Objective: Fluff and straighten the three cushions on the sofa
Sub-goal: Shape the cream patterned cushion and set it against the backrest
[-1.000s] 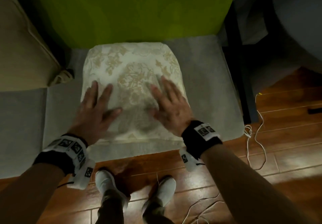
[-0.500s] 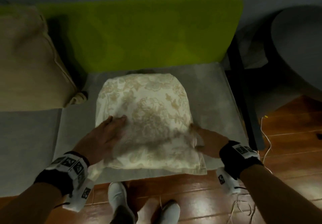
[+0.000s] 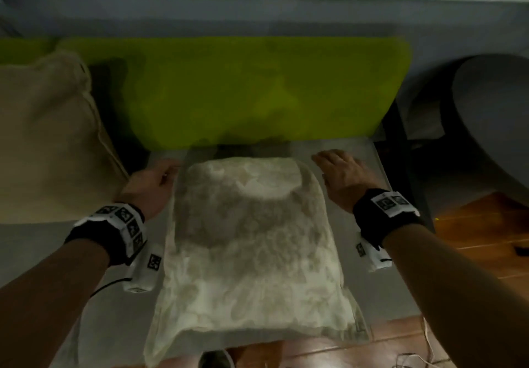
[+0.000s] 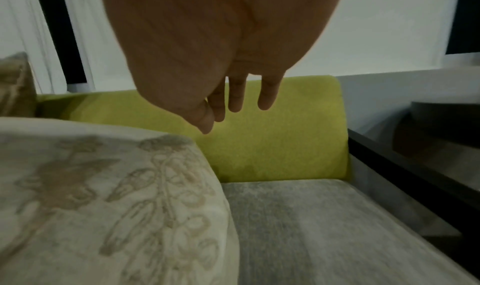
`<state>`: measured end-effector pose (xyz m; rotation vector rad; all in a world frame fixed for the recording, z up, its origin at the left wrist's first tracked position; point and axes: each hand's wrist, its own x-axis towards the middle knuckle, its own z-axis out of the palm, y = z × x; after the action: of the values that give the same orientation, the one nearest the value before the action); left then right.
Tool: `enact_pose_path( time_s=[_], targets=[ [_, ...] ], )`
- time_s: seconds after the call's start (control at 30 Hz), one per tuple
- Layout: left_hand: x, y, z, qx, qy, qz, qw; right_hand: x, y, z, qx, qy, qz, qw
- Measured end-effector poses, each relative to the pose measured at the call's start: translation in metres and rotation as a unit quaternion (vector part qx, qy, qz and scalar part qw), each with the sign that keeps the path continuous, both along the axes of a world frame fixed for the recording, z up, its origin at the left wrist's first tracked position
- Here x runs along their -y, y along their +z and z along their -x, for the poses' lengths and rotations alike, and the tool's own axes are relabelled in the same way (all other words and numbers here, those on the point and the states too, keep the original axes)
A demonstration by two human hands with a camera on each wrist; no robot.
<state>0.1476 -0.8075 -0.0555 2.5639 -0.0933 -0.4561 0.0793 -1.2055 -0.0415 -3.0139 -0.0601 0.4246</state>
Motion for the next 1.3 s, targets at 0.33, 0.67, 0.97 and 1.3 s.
enact_pose_path(
  time_s=[0.33,0.67,0.97,1.3],
  targets=[
    [-0.005,-0.042,-0.036,-0.142,-0.070,0.027,0.987,-0.005,-0.027,-0.027,-0.119,-0.303,-0.298,0.897],
    [-0.016,-0.052,-0.049,-0.276,-0.172,0.134,0.936,-0.005,-0.008,-0.031,-0.327,-0.204,-0.170,0.907],
    [-0.015,-0.040,-0.051,-0.284,-0.288,0.037,0.914,-0.009,0.005,-0.039,-0.359,-0.061,-0.102,0.926],
    [-0.024,-0.056,-0.037,-0.050,-0.018,0.010,0.999,0.019,-0.031,-0.008,-0.084,-0.385,-0.382,0.836]
  ],
)
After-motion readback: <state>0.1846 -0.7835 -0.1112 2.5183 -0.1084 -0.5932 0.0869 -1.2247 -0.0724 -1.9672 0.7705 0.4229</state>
